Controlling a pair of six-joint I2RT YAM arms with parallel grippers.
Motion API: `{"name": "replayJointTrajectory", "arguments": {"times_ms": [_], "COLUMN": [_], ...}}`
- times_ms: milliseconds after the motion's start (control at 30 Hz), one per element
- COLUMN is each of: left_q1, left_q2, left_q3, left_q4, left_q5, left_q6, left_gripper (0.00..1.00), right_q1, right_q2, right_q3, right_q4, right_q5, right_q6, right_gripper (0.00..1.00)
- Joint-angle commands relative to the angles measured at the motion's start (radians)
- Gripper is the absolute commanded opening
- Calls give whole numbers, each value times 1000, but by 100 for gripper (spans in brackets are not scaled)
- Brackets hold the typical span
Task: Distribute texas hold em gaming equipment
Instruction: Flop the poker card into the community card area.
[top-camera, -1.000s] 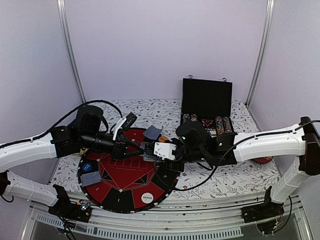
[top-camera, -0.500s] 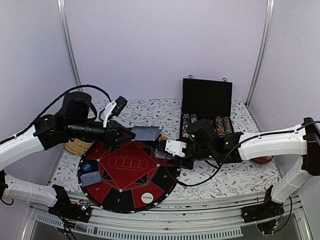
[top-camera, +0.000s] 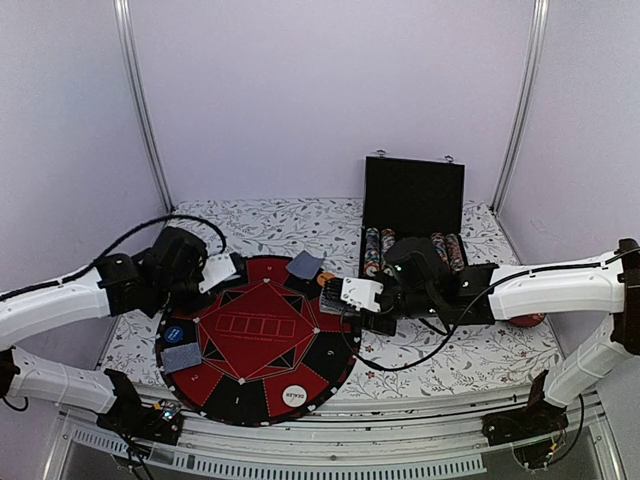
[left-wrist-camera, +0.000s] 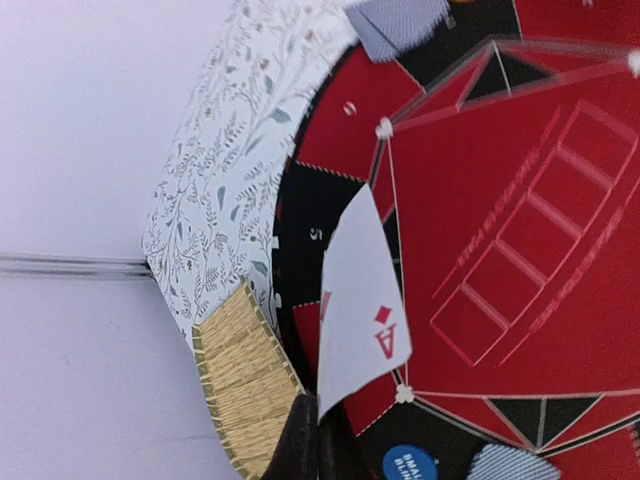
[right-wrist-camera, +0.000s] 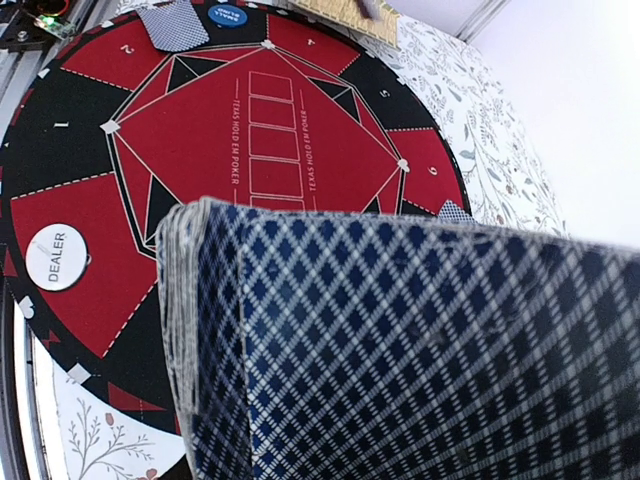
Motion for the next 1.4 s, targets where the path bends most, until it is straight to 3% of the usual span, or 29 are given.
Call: {"name": "replayJointTrajectory", "arguments": {"times_ms": [0,200,400,700,1133,1367], "left_q1": [101,197,218,245,271,271], "left_q2": [3,87,182,24,222,279], "left_q3": [-129,-209,-254,-441,-331,-283], "left_q4": [220,390,392,397,357,234], "left_q5": [-18,63,212,306,272,301], "left_q6": [388,581,610,677,619,584], "left_gripper": [0,0,0,0,0,0], "right_q1": [-1,0,4,8,10,10], "right_q2": [-52,-84,-101,-110,-109,-133], "right_q3": [-13,-31,-25,-23,-29,-39], "right_q4": [11,39,30,39,33,41], "right_q5": [-47,-108,-133,-146,-154,-155], "right_q6": [-31,-32,-24,-29,-24,-24], "right_gripper": [50,49,49,49,49,49]}}
